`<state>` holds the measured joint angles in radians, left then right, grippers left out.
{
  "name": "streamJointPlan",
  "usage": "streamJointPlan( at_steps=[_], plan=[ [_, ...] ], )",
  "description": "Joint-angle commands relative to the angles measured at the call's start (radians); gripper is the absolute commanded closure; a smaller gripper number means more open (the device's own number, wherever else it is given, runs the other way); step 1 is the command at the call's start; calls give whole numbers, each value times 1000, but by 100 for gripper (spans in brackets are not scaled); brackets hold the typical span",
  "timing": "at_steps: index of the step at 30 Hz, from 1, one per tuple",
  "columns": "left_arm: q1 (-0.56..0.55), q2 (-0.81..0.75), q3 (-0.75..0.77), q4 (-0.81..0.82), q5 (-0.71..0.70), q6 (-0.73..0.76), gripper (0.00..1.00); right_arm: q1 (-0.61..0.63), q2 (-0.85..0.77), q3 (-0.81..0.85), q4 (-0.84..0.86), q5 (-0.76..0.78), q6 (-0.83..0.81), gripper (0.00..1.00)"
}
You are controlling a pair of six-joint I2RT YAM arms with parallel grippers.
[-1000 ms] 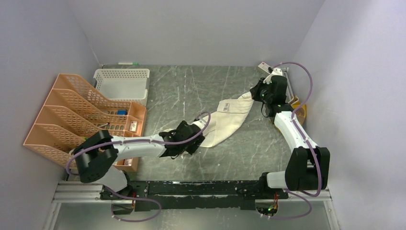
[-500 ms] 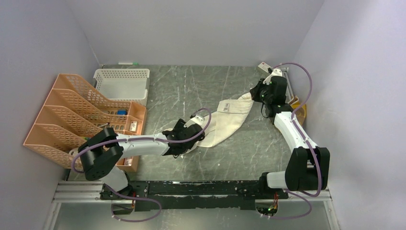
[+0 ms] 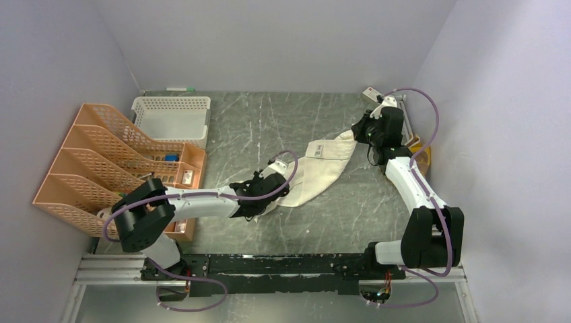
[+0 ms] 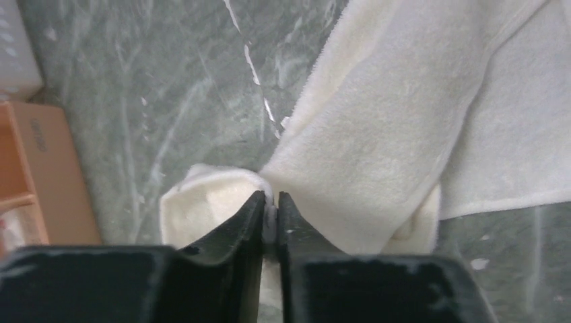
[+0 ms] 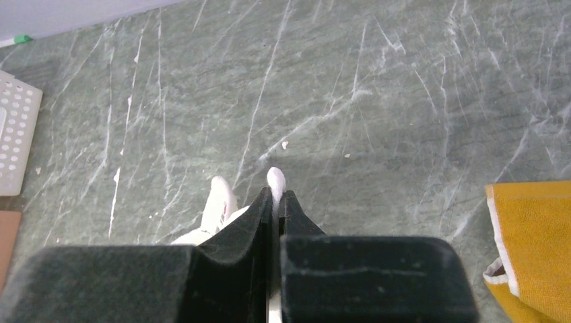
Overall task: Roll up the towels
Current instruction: Flatten out the towel at the center of the board.
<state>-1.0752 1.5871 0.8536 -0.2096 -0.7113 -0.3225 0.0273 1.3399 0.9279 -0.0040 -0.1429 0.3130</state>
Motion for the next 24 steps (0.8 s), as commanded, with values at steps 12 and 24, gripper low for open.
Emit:
streamJointPlan(
  at_steps=[12,24],
  plan=[
    [88,-158,101,-169,-227,-104,93,-7,-30,-4,28,-6,-12,100],
    [335,-646,151,-139,-261,18,93,-7,-158,51,-30,-5,-3,100]
  ],
)
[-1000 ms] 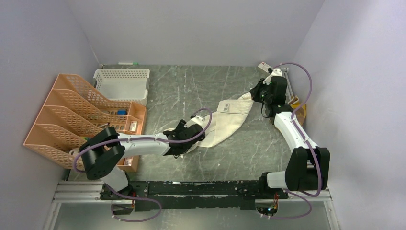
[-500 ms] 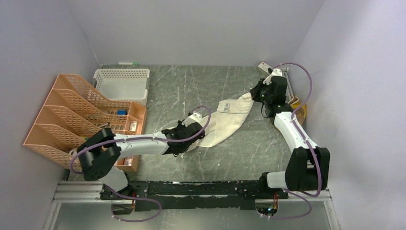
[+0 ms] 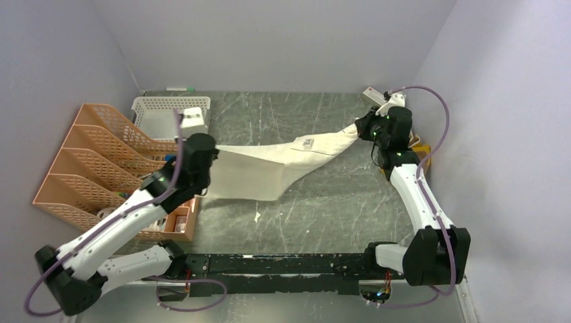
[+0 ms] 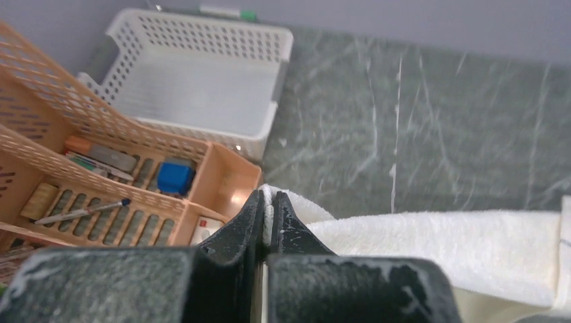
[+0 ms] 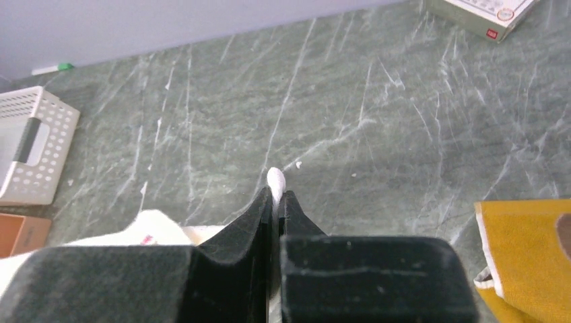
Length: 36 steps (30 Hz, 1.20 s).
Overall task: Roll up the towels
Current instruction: Flatten out the towel at the center of the board.
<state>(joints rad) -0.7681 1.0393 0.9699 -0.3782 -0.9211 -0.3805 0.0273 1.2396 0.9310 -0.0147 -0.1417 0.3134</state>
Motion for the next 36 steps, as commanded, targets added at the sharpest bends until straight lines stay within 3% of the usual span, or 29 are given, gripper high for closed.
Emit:
streamJointPlan(
  at_steps=[1,6,10,12,15,18,20,23,26,31,33,36],
  plan=[
    [33,-121,46,35,-57,93,93,-7,-75,59,-25,-8,-3,100],
    [49,-180,131,-47,-138,115,93,-10,-230,58,39,-59,41,100],
    [55,-243,194,-181,-245,66,93,-12,-423,-65,282,-146,73,100],
    [55,-287,216,-242,-260,22,93,-12,-503,-130,413,-264,100,100],
    [54,-347,249,-354,-255,-91,93,-12,-557,-213,705,-560,204,100],
    [54,-400,219,-378,-201,-116,93,-12,-476,-228,1066,-848,478,100],
    [51,-399,200,-390,-177,-123,93,-12,-411,-211,1207,-922,595,100],
    [49,-358,209,-394,-182,-111,93,-15,-403,-178,985,-866,475,100],
    [48,-308,239,-318,-186,-11,93,-16,-468,-190,761,-652,331,100],
    [49,-239,284,-207,-157,125,93,-21,-432,-128,401,-327,287,100],
    [52,-201,289,-202,-119,120,93,-40,-393,-115,342,-293,310,100],
    [117,-110,293,-231,9,82,93,-101,-346,-121,356,-372,382,100]
  ],
)
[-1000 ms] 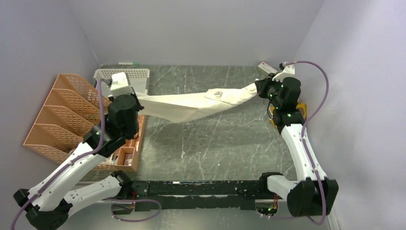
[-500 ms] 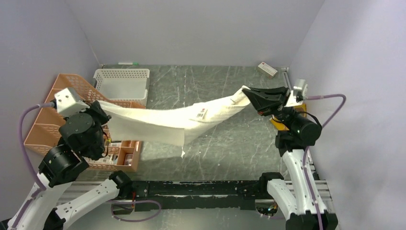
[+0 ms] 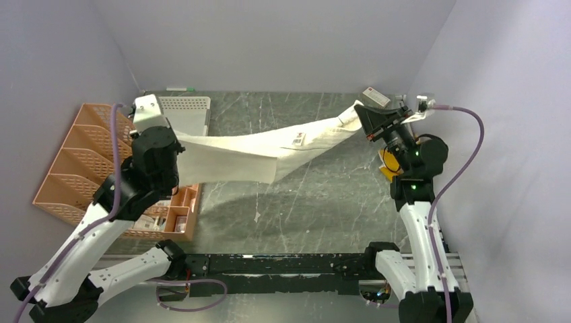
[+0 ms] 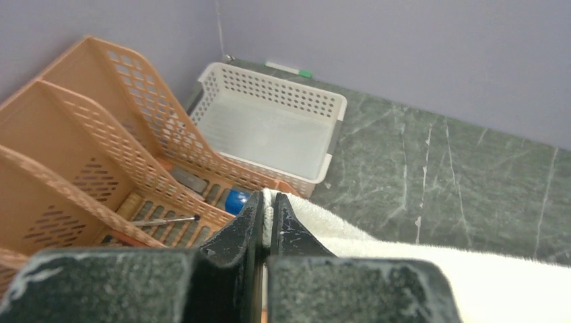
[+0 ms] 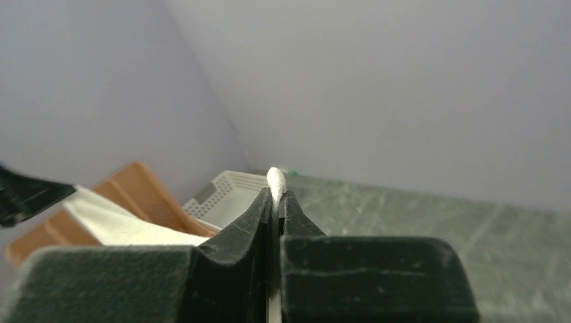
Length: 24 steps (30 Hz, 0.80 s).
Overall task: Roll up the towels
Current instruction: Flatten out the towel at the center of the board.
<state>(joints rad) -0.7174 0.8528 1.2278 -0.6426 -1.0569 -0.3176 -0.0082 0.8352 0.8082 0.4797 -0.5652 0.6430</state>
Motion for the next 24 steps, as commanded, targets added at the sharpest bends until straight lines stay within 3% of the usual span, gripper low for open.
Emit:
streamJointPlan(
  at_steps=[1,5,8,12,13,14,18,20,21,22,24],
  plan=[
    [120,117,38,24,228,1,93,-93,69,-4,-120,14,76,100],
    [384,267,22,70,599,-19,93,-196,131,26,-138,-82,105,100],
    [555,352,35,145,790,-7,93,-244,197,25,-89,-98,187,100],
    [820,454,165,101,1040,-24,93,-433,287,-137,379,-152,620,100],
    [879,451,193,85,1093,-24,93,-479,286,-173,571,-150,704,100],
    [926,431,207,78,1134,-43,93,-507,272,-182,632,-155,727,100],
    [940,278,150,131,1260,-90,93,-489,63,-156,659,-187,557,100],
    [938,182,81,164,1328,-107,93,-486,60,-164,930,-272,677,100],
    [938,140,42,183,1348,-112,93,-486,67,-168,969,-280,692,100],
    [939,107,-4,203,1351,-114,93,-486,78,-159,938,-293,659,100],
    [939,103,-67,244,1349,-109,93,-471,144,-113,668,-281,518,100]
  ],
)
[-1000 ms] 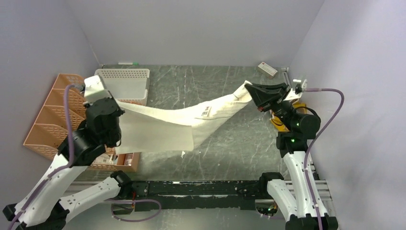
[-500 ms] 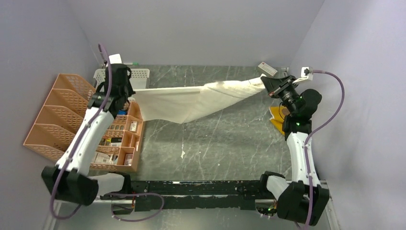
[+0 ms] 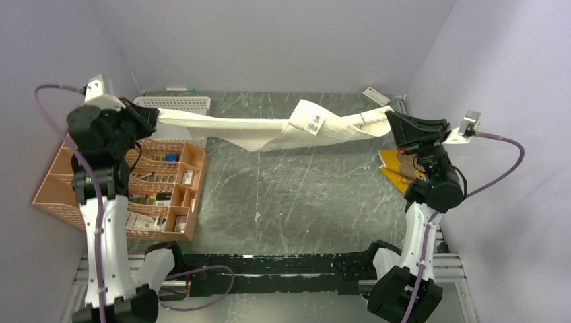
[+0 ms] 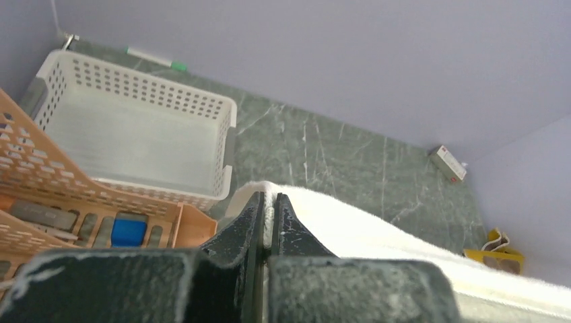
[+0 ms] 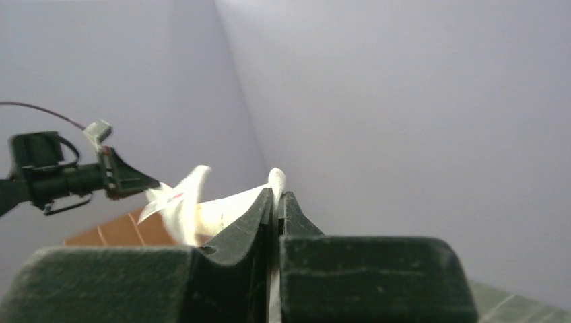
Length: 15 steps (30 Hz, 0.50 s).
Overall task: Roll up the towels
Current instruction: Flatten out the towel at the center of the board.
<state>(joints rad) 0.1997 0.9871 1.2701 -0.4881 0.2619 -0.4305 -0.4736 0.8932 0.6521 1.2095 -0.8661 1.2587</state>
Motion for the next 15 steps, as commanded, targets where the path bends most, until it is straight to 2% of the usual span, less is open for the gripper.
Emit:
streamJointPlan(
  at_steps=[1,3,4,6,7,9,12,15],
  plan=[
    [21,6,-127,112,32,8,93,22,133,78,-279,76,-183,100],
    [20,133,-111,155,46,2,93,135,276,219,-682,226,-458,100],
    [19,237,-84,174,61,-2,93,231,361,349,-854,313,-556,100],
    [25,395,11,162,93,-16,93,330,540,561,-1077,383,-659,100],
    [45,451,65,144,162,-43,93,355,612,646,-1148,375,-674,100],
    [30,484,163,108,124,-35,93,377,672,744,-1209,325,-673,100],
    [-6,422,230,118,58,-20,93,400,556,672,-1070,329,-666,100],
    [-13,367,264,68,37,16,93,400,439,610,-1054,318,-712,100]
  ],
)
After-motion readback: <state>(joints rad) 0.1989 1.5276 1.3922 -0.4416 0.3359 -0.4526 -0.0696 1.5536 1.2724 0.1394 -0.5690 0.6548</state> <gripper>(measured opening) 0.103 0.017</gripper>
